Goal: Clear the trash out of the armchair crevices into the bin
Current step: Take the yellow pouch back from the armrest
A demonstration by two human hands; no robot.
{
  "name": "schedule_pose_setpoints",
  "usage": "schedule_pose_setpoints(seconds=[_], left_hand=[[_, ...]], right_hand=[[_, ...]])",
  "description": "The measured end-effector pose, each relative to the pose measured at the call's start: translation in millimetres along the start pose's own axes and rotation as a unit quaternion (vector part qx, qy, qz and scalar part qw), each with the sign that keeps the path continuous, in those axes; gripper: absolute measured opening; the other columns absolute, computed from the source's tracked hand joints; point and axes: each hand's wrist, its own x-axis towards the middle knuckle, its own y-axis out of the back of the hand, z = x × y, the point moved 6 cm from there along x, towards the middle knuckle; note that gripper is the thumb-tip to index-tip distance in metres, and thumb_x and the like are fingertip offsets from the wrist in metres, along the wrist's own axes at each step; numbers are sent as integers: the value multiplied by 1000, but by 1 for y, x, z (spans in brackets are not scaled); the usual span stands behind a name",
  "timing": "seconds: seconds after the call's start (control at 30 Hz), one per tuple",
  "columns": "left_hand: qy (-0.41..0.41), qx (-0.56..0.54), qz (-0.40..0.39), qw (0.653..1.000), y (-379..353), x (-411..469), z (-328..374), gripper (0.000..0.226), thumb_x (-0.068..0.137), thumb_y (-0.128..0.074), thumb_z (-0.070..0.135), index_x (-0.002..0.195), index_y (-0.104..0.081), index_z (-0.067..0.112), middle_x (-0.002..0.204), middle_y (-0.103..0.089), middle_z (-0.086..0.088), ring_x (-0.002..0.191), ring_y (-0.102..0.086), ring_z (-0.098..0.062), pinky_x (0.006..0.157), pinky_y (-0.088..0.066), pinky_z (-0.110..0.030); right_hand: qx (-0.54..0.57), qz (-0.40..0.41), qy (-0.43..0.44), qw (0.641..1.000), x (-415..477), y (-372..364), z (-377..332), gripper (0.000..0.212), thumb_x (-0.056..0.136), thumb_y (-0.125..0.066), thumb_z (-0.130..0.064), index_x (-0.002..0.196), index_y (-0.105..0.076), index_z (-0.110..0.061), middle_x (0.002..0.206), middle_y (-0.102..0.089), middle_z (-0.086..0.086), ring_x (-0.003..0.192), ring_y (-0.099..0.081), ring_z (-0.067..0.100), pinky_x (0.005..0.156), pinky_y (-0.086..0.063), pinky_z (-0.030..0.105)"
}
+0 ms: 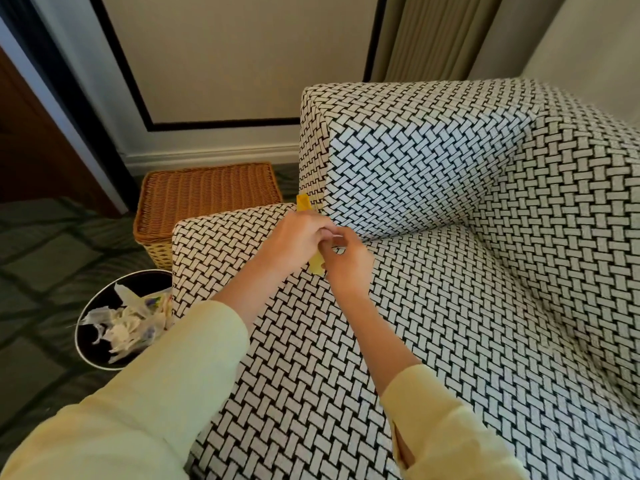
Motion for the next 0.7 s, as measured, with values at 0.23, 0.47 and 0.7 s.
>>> schedule_pose_setpoints(seconds=[0.23, 0.47, 0.7], left_hand=[[144, 51, 26, 988, 28, 12, -43, 29, 87, -55, 3, 113, -44, 7, 81, -58, -4, 67, -60, -17, 52, -50, -23], [417, -163, -7, 894, 13, -12, -72, 68, 86, -59, 38, 138, -25, 9, 132, -47, -16, 107, -57, -29, 94, -48, -44], [494, -609, -68, 617, -13, -55, -60, 27, 94, -50, 29, 102, -53, 3, 45, -58, -5, 35, -55, -12, 43, -52, -22]], right_hand=[[-16, 21, 75, 997, -11, 13, -8, 22, 94, -51, -18, 96, -66, -3, 72, -56, -2, 51, -42, 1, 43, -34, 13], [106, 30, -33, 993, -21, 7, -9, 16, 96, -45, -21, 80, -49, -17, 71, -60, 4, 55, -55, 14, 48, -45, 23], [283, -66, -46, 956, -31, -32, -53, 7, 95, -47, -12, 89, -46, -10, 64, -56, 0, 47, -56, -1, 51, -47, 12]])
